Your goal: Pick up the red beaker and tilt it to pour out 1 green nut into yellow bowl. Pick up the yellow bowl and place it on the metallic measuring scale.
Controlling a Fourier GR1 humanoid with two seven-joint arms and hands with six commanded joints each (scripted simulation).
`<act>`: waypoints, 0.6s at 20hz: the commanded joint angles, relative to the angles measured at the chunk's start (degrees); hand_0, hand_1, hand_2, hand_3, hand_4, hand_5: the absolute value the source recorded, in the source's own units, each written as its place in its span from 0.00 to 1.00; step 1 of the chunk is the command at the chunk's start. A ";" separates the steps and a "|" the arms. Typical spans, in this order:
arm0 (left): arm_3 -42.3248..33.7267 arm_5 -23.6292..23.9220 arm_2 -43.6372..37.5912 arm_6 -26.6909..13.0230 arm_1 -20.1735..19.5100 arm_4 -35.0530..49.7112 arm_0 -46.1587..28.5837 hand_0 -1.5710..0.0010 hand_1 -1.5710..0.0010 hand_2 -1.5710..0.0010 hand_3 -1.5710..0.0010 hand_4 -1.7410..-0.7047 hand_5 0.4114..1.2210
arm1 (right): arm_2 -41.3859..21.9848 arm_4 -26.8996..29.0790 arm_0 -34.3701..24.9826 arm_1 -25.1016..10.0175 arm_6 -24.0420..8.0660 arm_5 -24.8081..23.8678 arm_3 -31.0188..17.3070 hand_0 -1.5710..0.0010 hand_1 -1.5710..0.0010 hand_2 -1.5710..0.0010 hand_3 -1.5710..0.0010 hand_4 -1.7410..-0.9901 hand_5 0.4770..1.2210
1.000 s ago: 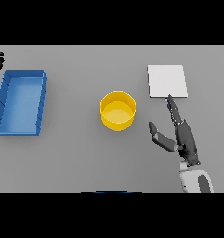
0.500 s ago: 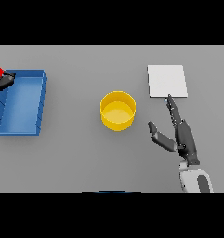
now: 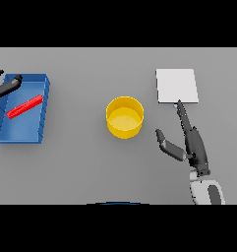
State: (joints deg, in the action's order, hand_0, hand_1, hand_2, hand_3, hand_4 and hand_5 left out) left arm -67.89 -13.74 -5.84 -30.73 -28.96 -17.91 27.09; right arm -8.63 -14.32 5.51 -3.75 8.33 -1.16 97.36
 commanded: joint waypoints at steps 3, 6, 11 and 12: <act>0.01 1.85 0.21 2.82 0.25 -0.93 0.07 0.95 0.95 0.96 0.95 0.93 0.27 | 0.19 -0.47 -0.64 -0.34 -1.80 -0.28 -0.09 1.00 1.00 1.00 1.00 0.80 0.22; -0.65 2.88 -1.49 5.37 0.94 1.07 -0.36 0.97 0.98 0.98 0.98 0.92 0.29 | -2.37 -5.07 -1.69 -2.37 -2.02 0.66 -0.21 1.00 1.00 1.00 1.00 0.87 0.23; -2.95 2.87 -1.42 5.41 2.62 2.48 -1.10 0.99 0.99 0.99 0.99 0.91 0.32 | -7.20 -14.78 -10.19 -11.32 -6.28 7.10 -1.39 1.00 1.00 1.00 1.00 0.82 0.22; -3.43 3.08 -1.28 4.93 2.95 2.44 -1.15 0.99 0.99 0.99 0.99 0.91 0.33 | -8.96 -17.79 -12.10 -12.53 -6.09 7.71 -2.27 1.00 1.00 1.00 1.00 0.81 0.21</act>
State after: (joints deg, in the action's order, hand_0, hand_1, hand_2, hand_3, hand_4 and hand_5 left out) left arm -71.33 -10.67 -7.10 -25.80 -25.99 -15.46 25.96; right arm -17.59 -32.11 -6.63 -16.27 2.25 6.56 95.10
